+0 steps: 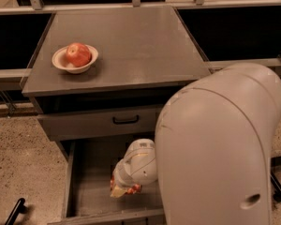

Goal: Pick coke can from middle drawer and place on counter

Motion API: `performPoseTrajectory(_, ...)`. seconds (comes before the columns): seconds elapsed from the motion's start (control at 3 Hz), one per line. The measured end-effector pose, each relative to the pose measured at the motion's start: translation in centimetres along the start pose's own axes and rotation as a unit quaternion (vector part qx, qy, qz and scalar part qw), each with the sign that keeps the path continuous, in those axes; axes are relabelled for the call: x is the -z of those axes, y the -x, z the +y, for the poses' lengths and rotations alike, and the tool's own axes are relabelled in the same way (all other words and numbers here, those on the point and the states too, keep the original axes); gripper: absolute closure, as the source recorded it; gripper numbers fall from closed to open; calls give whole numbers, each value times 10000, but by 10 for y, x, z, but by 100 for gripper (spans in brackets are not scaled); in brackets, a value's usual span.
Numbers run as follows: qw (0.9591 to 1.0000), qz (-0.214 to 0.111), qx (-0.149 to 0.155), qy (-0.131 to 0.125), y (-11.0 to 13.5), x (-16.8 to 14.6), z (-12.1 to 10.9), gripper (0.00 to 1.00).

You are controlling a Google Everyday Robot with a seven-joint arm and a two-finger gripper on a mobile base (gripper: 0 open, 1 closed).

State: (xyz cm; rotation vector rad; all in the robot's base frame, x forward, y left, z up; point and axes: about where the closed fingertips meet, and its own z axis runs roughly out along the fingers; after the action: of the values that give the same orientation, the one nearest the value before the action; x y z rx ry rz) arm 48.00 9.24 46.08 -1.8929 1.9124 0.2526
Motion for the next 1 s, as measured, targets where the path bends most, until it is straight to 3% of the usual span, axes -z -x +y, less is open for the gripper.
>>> performPoseTrajectory(0.33, 10000, -5, 8, -4, 0, 1, 0, 100)
performPoseTrajectory(0.67, 9999, -86, 108, -98, 3, 22, 0, 100)
performPoseTrajectory(1.0, 9980, -438, 254, -387, -6, 75, 3, 100)
